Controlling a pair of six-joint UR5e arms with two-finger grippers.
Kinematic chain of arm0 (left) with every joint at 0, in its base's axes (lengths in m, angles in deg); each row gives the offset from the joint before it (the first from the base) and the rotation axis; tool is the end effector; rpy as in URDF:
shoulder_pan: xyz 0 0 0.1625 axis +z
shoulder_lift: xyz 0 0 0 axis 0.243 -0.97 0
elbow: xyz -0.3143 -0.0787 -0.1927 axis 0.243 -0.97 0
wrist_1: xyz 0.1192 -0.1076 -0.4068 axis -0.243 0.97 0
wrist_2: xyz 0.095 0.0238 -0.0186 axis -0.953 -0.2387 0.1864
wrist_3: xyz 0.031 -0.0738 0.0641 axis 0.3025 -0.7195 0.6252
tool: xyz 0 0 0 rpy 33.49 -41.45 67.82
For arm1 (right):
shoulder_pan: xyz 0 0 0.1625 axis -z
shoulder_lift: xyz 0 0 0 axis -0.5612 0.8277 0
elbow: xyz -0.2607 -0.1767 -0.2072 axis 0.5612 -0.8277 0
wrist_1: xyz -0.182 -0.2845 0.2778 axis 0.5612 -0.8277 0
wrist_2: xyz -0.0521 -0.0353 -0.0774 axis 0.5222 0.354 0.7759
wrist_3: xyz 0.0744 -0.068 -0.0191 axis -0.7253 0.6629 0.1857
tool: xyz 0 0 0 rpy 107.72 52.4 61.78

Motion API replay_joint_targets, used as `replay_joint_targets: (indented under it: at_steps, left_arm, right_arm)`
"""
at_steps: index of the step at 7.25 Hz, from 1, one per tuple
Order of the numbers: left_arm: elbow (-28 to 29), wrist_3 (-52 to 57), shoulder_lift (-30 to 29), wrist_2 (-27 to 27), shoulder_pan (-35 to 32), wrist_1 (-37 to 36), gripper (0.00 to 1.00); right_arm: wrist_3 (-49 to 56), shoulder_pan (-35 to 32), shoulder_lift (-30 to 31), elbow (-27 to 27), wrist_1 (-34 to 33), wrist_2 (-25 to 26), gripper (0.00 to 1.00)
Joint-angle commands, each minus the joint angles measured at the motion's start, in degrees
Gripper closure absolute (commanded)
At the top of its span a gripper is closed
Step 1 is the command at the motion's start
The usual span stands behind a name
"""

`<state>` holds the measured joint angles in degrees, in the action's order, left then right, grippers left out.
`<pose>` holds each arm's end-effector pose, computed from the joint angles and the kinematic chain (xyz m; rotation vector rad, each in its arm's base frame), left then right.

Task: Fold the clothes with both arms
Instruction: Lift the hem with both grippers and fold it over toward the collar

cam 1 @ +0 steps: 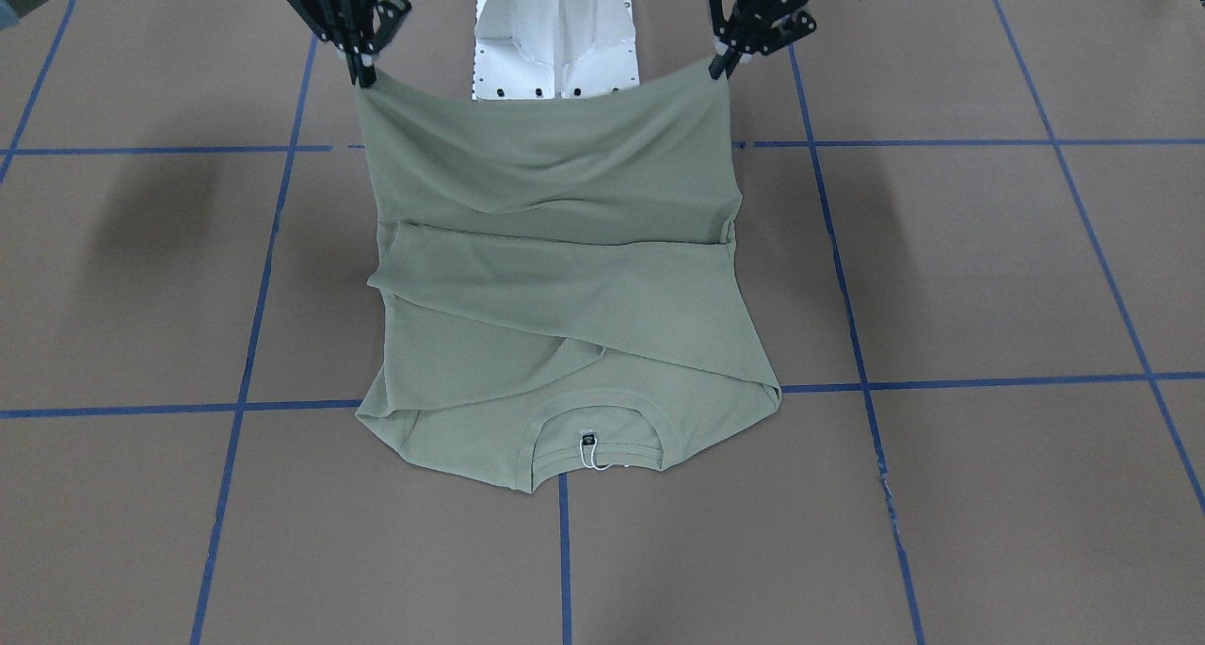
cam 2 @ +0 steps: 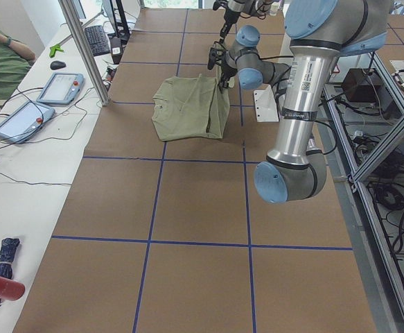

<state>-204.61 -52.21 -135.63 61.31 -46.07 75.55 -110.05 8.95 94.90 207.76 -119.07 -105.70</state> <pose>0.3217 -0.3356 0.1229 0.3534 1.1146 -0.0815 -0.3567 -0.3179 0.1029 0.1671 -0.7707 0.4954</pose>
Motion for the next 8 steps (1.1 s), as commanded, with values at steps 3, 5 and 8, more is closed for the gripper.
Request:
replay_joint_targets:
  at_steps: [3,5,8]
  left_arm:
    - [23.2,14.7,-11.8,0.2,-14.7,1.1,1.0]
    - [35.2,14.8,-14.6,-0.3,-14.6,9.1,1.0]
    - [47.3,14.9,-16.9,-2.5,-14.3,16.6,1.0]
  right_arm:
    - [11.1,-12.7,-5.4,-21.6,14.7,-4.6,1.0]
    - [13.8,-15.5,-12.5,-34.1,15.9,-5.0,1.0]
    - [15.8,-17.3,-12.4,-46.7,29.0,-5.7,1.0]
